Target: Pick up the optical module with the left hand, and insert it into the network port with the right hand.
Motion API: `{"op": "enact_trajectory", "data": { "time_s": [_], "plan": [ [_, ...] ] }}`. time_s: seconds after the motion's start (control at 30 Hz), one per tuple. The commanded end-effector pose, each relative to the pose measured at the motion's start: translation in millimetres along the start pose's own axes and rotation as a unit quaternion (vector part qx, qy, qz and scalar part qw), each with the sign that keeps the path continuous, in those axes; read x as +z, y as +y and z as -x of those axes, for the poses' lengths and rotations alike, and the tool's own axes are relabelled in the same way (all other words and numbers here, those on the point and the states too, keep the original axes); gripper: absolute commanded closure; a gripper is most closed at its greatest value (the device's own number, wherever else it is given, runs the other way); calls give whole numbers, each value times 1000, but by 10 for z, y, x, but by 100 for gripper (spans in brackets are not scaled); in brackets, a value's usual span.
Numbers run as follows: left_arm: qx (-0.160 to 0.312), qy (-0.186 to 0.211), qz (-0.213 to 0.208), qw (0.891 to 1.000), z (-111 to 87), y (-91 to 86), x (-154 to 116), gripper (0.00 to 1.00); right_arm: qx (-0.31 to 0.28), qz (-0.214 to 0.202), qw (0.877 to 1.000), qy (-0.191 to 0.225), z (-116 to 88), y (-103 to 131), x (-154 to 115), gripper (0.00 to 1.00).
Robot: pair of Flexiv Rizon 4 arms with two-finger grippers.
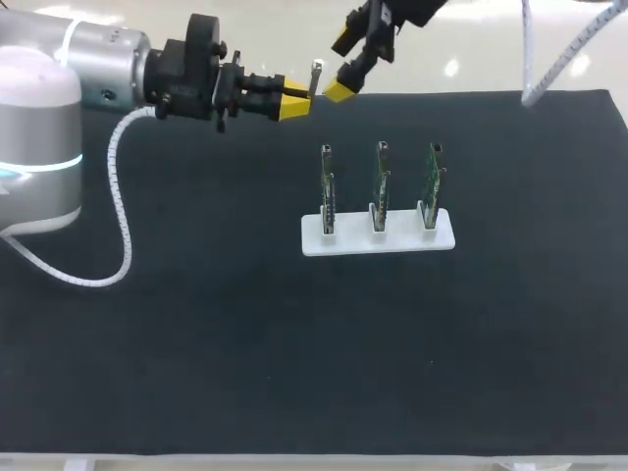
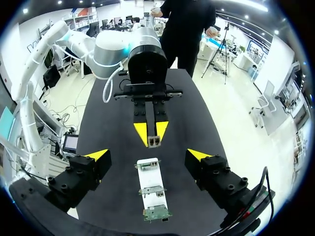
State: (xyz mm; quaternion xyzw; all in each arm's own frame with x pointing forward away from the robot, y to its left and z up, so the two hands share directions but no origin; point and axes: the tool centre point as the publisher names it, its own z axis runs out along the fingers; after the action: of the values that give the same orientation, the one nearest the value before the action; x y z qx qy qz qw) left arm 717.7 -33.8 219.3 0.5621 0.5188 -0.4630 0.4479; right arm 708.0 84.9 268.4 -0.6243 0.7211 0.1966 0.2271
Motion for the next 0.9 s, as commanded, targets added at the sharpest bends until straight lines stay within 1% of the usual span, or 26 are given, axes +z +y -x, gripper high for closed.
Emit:
{"op": "enact_trajectory", "data": {
  "time_s": [0.03,0.1,0.13,0.17,0.23,0.3,0.33,0.4,0.43,0.5,0.57,0.67,0.7,0.73,0.9],
  "plan": [
    [1,-1,4,1000,-2,-19,4,100,0,5,1000,7,115,-87,46,0],
    [1,-1,4,1000,-2,-19,4,100,-1,2,1000,9,135,-93,61,2],
    [1,-1,4,1000,-2,-19,4,100,-2,2,1000,9,142,-95,68,12],
    [1,-1,4,1000,-2,-19,4,100,-2,3,1000,9,147,-99,74,16],
    [1,-1,4,1000,-2,-19,4,100,-3,4,1000,8,152,-106,82,16],
    [1,-1,4,1000,-2,-19,4,100,-3,4,1000,8,152,-103,90,31],
    [1,-1,4,1000,-2,-19,4,100,-3,4,1000,8,151,-102,96,35],
    [1,-1,4,1000,-2,-19,4,100,-1,4,1000,6,147,-98,105,31],
    [1,-1,4,1000,-2,-19,4,100,-1,4,1000,5,144,-94,112,32],
    [1,-1,4,1000,-2,-19,4,100,0,4,1000,4,138,-87,121,36],
    [1,-1,4,1000,-2,-19,4,100,1,4,1000,2,131,-86,133,37],
    [1,-1,4,1000,-2,-19,4,100,2,3,1000,1,113,-72,150,44],
    [1,-1,4,1000,-2,-19,4,100,3,2,1000,0,107,-63,155,44],
    [1,-1,4,1000,-2,-19,4,100,3,2,1000,-1,103,-56,159,50],
    [1,-1,4,1000,-2,-19,4,100,4,-1,1000,-1,97,-45,169,51]
  ]
}}
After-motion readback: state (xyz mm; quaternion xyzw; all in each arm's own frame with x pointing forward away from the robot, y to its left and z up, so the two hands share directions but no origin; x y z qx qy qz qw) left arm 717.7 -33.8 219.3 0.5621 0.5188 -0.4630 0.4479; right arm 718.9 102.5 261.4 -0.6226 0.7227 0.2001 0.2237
